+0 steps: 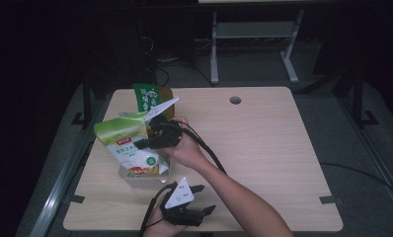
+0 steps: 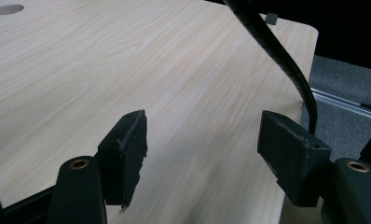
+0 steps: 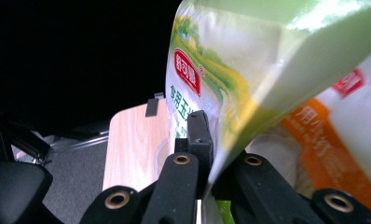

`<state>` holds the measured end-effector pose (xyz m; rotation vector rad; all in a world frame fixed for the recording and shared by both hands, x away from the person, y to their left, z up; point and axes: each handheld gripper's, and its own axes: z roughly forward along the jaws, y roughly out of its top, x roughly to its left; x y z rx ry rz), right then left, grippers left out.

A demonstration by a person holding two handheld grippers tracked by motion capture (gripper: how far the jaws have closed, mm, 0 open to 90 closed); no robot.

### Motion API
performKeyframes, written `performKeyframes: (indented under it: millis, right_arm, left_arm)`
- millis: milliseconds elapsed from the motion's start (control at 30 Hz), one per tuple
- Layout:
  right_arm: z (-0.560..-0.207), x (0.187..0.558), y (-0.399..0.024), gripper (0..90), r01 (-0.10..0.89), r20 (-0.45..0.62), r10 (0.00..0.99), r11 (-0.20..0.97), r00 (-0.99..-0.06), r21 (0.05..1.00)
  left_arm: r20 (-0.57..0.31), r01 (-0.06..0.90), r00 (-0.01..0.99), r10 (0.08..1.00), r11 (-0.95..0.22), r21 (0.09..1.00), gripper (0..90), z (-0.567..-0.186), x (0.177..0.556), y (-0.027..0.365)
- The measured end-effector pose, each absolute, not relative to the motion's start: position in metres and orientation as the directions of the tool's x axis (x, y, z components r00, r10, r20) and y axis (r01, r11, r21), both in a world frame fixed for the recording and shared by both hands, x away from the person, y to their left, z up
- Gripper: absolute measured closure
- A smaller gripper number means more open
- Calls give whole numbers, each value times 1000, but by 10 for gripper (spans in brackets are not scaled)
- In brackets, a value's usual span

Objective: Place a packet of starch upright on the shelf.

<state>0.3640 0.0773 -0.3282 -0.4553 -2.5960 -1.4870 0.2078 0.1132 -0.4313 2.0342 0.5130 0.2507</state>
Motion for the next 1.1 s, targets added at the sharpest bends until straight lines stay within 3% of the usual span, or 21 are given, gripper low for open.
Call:
performKeyframes:
  millis: [367, 600, 1100]
  right_arm:
    - [-361, 362, 84, 882, 335, 256, 220, 517, -941, 788]
    - [-354, 362, 74, 771, 303, 220, 218, 514, -951, 803]
    - [-346, 359, 62, 853, 293, 204, 220, 533, -954, 794]
  left_arm:
    - [-37, 259, 890, 454, -438, 861, 325, -433, 208, 111]
    - [-37, 258, 891, 453, -437, 862, 325, -433, 207, 111]
    - [-28, 258, 884, 466, -439, 861, 320, -435, 213, 109]
